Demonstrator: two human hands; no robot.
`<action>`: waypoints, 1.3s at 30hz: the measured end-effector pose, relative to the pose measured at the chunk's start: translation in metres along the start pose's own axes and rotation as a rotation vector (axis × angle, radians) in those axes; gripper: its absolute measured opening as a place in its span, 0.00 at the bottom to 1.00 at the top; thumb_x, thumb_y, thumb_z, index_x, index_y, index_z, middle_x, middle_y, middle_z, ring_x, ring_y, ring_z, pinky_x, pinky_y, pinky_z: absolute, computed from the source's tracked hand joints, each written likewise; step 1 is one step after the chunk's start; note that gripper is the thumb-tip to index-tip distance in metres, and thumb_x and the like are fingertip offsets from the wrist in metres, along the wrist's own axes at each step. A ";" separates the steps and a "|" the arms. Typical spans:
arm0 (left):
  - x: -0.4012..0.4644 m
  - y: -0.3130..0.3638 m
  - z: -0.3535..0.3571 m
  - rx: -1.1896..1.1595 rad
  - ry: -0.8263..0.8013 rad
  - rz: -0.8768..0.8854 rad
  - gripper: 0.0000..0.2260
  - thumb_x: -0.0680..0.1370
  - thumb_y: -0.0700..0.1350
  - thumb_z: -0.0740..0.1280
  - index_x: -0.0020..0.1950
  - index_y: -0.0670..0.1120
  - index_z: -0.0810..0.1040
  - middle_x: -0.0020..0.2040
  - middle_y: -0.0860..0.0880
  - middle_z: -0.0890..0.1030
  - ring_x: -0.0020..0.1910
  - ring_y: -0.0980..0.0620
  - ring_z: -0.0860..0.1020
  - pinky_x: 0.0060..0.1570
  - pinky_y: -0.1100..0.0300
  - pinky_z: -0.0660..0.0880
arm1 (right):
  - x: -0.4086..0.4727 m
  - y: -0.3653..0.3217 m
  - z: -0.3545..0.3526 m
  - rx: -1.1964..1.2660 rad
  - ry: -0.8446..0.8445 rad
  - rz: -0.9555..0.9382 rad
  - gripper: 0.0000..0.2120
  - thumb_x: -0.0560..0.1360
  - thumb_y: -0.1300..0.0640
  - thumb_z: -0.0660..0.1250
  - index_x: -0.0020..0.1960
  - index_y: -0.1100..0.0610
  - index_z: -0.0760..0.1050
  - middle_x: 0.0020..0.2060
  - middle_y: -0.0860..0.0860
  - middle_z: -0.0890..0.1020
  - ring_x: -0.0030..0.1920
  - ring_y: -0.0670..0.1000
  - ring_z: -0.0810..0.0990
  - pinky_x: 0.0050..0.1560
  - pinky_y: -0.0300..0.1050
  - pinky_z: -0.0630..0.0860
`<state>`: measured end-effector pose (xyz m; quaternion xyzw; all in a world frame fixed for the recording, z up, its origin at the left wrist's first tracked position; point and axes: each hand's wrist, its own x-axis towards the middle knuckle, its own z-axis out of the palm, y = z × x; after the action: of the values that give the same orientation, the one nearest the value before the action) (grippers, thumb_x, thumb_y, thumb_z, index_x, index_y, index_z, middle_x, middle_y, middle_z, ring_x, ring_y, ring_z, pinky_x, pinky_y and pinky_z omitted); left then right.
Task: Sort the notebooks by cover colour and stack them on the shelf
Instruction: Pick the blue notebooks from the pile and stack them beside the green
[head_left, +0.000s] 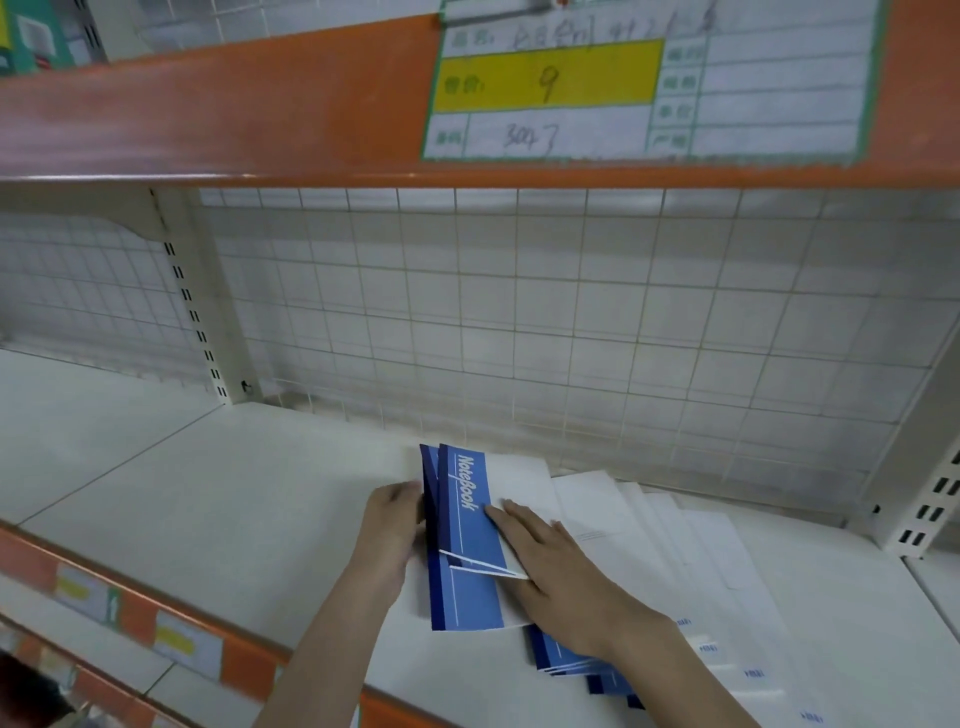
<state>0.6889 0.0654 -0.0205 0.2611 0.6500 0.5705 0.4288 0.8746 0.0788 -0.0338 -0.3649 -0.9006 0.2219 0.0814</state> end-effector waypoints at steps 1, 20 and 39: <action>-0.002 0.000 0.001 -0.060 -0.018 -0.036 0.13 0.82 0.47 0.57 0.51 0.40 0.76 0.49 0.41 0.82 0.46 0.44 0.80 0.43 0.53 0.77 | 0.000 0.001 0.000 0.001 -0.003 0.000 0.28 0.82 0.51 0.51 0.77 0.45 0.40 0.77 0.44 0.44 0.76 0.43 0.41 0.74 0.45 0.38; -0.025 0.018 0.039 -0.368 -0.328 0.021 0.10 0.80 0.44 0.61 0.57 0.41 0.76 0.47 0.40 0.82 0.38 0.47 0.83 0.32 0.56 0.80 | -0.015 0.003 -0.050 -0.162 0.337 0.015 0.40 0.71 0.71 0.58 0.75 0.40 0.54 0.74 0.43 0.61 0.72 0.47 0.62 0.69 0.47 0.64; -0.040 -0.005 0.059 0.137 -0.246 0.150 0.06 0.78 0.36 0.63 0.52 0.45 0.74 0.49 0.46 0.81 0.45 0.51 0.80 0.41 0.62 0.76 | -0.060 0.042 -0.023 -0.237 0.237 0.151 0.33 0.77 0.55 0.62 0.76 0.41 0.50 0.76 0.43 0.56 0.75 0.44 0.53 0.71 0.39 0.54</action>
<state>0.7598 0.0615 -0.0134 0.4055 0.6087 0.5189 0.4425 0.9508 0.0716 -0.0316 -0.4621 -0.8746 0.0751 0.1263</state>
